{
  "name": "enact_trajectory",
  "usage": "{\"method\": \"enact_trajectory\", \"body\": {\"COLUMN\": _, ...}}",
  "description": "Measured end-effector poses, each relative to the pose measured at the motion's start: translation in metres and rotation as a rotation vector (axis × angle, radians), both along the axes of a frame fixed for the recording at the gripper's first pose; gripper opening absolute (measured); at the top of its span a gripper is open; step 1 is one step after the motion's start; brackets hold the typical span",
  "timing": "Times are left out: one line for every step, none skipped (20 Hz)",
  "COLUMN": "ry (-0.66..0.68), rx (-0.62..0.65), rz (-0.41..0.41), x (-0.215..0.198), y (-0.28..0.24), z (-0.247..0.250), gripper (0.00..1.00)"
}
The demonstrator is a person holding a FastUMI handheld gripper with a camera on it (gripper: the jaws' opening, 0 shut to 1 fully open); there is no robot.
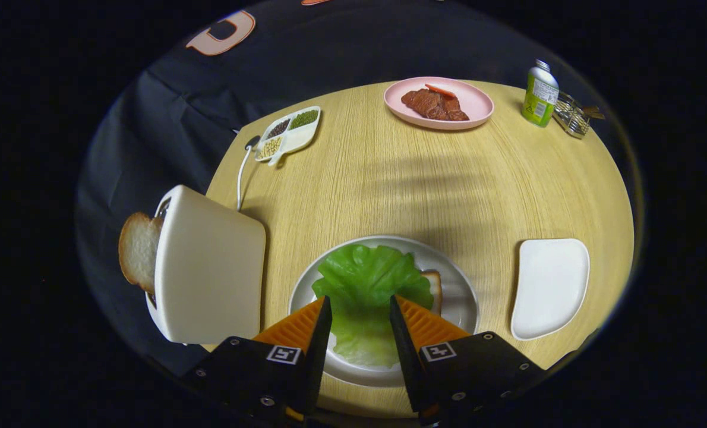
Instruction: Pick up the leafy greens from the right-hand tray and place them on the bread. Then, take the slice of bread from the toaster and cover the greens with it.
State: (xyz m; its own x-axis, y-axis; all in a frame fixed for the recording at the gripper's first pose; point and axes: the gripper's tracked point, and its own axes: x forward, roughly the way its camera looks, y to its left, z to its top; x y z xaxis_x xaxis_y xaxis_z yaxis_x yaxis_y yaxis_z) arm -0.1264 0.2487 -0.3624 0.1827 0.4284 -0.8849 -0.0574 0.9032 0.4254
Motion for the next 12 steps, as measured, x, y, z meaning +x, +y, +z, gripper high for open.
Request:
{"method": "enact_trajectory", "body": {"ry": -0.021, "rx": 0.011, "rz": -0.013, "x": 0.005, "y": 0.0, "z": 0.014, "gripper": 0.59}}
{"method": "enact_trajectory", "body": {"ry": -0.048, "rx": 0.026, "rz": -0.029, "x": 0.013, "y": 0.001, "z": 0.028, "gripper": 0.61}}
{"method": "enact_trajectory", "body": {"ry": -0.076, "rx": 0.038, "rz": -0.042, "x": 0.02, "y": 0.002, "z": 0.044, "gripper": 0.63}}
{"method": "enact_trajectory", "body": {"ry": -0.095, "rx": 0.046, "rz": -0.044, "x": 0.026, "y": 0.004, "z": 0.057, "gripper": 0.66}}
{"method": "enact_trajectory", "body": {"ry": -0.112, "rx": 0.047, "rz": -0.042, "x": 0.03, "y": 0.006, "z": 0.071, "gripper": 0.67}}
{"method": "enact_trajectory", "body": {"ry": -0.129, "rx": 0.047, "rz": -0.035, "x": 0.035, "y": 0.009, "z": 0.083, "gripper": 0.72}}
{"method": "enact_trajectory", "body": {"ry": -0.145, "rx": 0.051, "rz": -0.023, "x": 0.039, "y": 0.014, "z": 0.097, "gripper": 0.75}}
{"method": "enact_trajectory", "body": {"ry": -0.166, "rx": 0.064, "rz": -0.006, "x": 0.043, "y": 0.023, "z": 0.11, "gripper": 0.8}}
{"method": "enact_trajectory", "body": {"ry": -0.184, "rx": 0.074, "rz": 0.014, "x": 0.046, "y": 0.033, "z": 0.122, "gripper": 0.83}}
{"method": "enact_trajectory", "body": {"ry": -0.197, "rx": 0.081, "rz": 0.038, "x": 0.047, "y": 0.044, "z": 0.133, "gripper": 0.89}}
{"method": "enact_trajectory", "body": {"ry": -0.205, "rx": 0.08, "rz": 0.064, "x": 0.047, "y": 0.054, "z": 0.142, "gripper": 0.9}}
{"method": "enact_trajectory", "body": {"ry": -0.212, "rx": 0.078, "rz": 0.091, "x": 0.047, "y": 0.064, "z": 0.151, "gripper": 0.93}}
